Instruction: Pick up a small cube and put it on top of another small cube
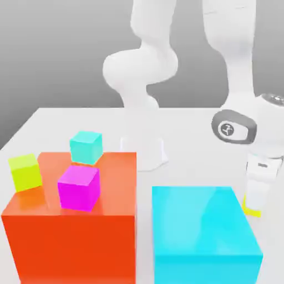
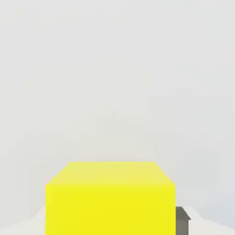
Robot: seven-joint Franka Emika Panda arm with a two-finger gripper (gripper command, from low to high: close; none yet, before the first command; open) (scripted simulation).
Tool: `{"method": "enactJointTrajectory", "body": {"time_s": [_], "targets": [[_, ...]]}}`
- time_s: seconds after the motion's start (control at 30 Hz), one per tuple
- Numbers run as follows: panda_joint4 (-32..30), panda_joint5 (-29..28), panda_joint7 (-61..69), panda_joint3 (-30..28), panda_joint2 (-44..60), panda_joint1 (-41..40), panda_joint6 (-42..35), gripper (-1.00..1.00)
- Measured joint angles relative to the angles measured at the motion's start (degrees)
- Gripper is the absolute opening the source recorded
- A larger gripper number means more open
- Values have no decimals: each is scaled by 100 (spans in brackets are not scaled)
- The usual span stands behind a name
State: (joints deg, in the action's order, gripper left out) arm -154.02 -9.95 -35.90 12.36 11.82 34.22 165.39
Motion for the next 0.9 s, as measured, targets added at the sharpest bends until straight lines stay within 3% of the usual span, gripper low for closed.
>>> {"method": "enactJointTrajectory", "body": {"time_s": [0.1,0.3,0.67,0.8,0.83,0.9], "targets": [[-13,478,485,116,-569,-194,-534,-100],[829,689,1902,-486,-1258,-1626,-1995,-100],[2373,778,4308,-2062,-2267,-3314,-4568,-100],[2150,815,4660,-2352,-2056,-3536,-4156,-100],[2070,822,4678,-2366,-2001,-3546,-4022,100],[2070,822,4678,-2366,-2001,-3546,-4022,100]]}}
